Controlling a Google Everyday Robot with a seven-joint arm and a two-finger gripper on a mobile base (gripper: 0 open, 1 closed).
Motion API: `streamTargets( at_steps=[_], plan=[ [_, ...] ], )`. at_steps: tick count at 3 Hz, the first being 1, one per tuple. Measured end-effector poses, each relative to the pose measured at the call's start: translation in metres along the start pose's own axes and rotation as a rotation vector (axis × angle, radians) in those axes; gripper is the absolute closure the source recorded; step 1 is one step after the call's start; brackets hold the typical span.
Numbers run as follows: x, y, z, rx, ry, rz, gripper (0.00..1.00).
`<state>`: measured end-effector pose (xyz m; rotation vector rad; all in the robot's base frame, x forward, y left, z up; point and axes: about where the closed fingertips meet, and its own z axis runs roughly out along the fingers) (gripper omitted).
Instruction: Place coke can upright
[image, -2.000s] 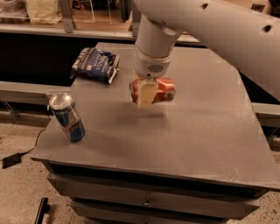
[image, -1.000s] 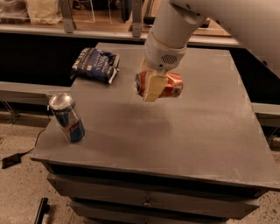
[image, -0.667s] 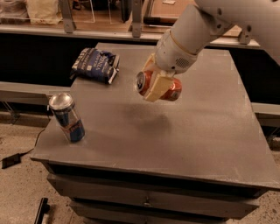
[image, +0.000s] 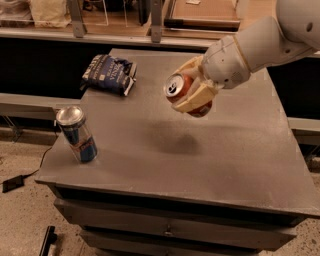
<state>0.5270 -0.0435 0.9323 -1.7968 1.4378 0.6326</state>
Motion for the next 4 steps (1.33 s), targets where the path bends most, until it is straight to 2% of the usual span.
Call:
streamTargets(
  at_steps=[1,2,3,4],
  plan=[
    [-0.002,0.002,-0.012,0.013,-0.117,0.02,1.0],
    [0.001,0.002,-0.013,-0.007,-0.23,0.059,1.0],
    [0.008,-0.002,-0.001,-0.082,-0.422,0.119,1.0],
    [0.012,-0.004,0.004,-0.112,-0.495,0.139,1.0]
  ],
)
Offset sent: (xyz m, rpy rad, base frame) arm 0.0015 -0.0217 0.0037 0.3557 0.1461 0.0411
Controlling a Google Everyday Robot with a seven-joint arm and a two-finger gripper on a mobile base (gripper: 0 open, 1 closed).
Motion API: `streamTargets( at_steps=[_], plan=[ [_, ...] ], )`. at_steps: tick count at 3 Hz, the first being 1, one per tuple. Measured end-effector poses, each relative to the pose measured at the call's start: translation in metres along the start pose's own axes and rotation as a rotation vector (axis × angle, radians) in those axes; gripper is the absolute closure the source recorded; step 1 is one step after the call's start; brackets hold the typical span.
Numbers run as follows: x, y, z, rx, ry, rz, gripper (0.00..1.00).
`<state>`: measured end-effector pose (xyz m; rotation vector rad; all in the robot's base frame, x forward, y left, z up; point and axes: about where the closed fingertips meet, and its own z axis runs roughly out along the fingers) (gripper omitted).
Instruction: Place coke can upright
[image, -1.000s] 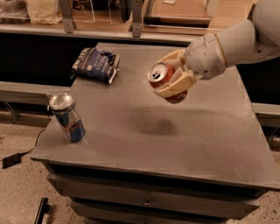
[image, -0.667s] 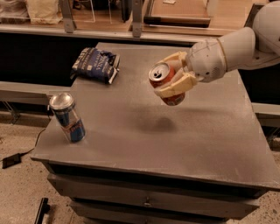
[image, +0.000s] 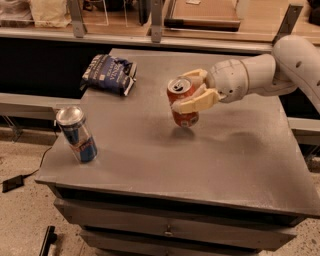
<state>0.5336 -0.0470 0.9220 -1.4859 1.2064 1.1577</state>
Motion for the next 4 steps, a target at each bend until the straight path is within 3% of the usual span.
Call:
streamTargets(
  at_steps=[1,2,3,4],
  plan=[
    [0.005,-0.003,0.002,-0.02,-0.079,0.011,0.83],
    [0.008,-0.005,0.003,-0.023,-0.137,0.011,0.59],
    [0.013,-0.006,0.004,-0.019,-0.151,0.027,0.36],
    [0.021,-0.008,0.005,-0.003,-0.14,0.054,0.05]
  ],
)
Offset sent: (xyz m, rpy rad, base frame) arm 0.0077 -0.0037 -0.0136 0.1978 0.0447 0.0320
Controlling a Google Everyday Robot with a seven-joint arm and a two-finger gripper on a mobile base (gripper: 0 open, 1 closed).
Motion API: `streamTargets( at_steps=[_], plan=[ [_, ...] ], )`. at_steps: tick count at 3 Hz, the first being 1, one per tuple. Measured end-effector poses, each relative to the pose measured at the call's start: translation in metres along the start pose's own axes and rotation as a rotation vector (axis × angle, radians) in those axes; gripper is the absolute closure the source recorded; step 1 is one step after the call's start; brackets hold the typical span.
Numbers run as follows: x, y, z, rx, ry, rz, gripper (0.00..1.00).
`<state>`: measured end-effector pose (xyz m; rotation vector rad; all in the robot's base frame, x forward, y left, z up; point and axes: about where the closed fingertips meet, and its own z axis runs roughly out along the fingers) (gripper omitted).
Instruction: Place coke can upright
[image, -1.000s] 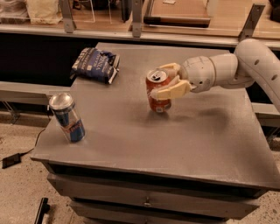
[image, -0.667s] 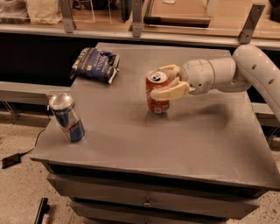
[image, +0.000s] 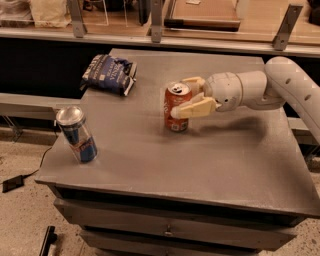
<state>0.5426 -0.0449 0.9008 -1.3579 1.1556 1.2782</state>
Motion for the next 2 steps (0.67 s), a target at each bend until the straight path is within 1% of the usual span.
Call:
streamTargets(
  at_steps=[1,2],
  plan=[
    [0.005,0.0,-0.003,0.016,0.005,0.004,0.0],
    [0.012,0.003,-0.018,0.078,0.073,0.016,0.0]
  ],
)
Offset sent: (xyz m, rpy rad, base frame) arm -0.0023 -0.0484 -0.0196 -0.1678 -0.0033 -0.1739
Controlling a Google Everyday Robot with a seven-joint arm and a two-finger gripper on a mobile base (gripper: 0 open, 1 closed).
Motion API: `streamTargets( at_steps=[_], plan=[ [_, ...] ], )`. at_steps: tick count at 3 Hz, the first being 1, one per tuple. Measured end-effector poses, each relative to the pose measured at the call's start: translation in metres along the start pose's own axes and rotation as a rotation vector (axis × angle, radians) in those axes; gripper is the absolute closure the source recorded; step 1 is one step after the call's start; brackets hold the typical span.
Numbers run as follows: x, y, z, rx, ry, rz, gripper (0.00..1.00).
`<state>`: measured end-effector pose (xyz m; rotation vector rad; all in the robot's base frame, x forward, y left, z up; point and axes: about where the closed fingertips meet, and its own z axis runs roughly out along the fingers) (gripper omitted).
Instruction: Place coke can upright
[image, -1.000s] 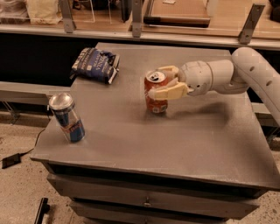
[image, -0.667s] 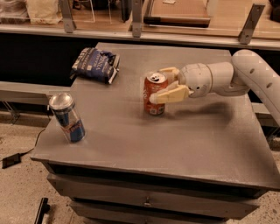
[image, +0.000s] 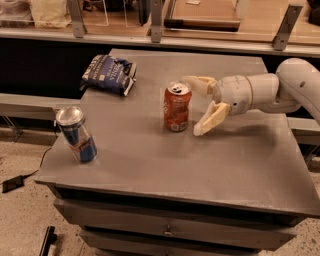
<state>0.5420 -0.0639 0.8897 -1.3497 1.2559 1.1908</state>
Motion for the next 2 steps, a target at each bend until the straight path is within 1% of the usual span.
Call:
streamTargets(
  at_steps=[1,2],
  plan=[
    [0.0016,0.0045,-0.0155,0.056,0.057,-0.012,0.0],
    [0.0011,0.0049,-0.0164,0.059,0.06,-0.013,0.0]
  ],
)
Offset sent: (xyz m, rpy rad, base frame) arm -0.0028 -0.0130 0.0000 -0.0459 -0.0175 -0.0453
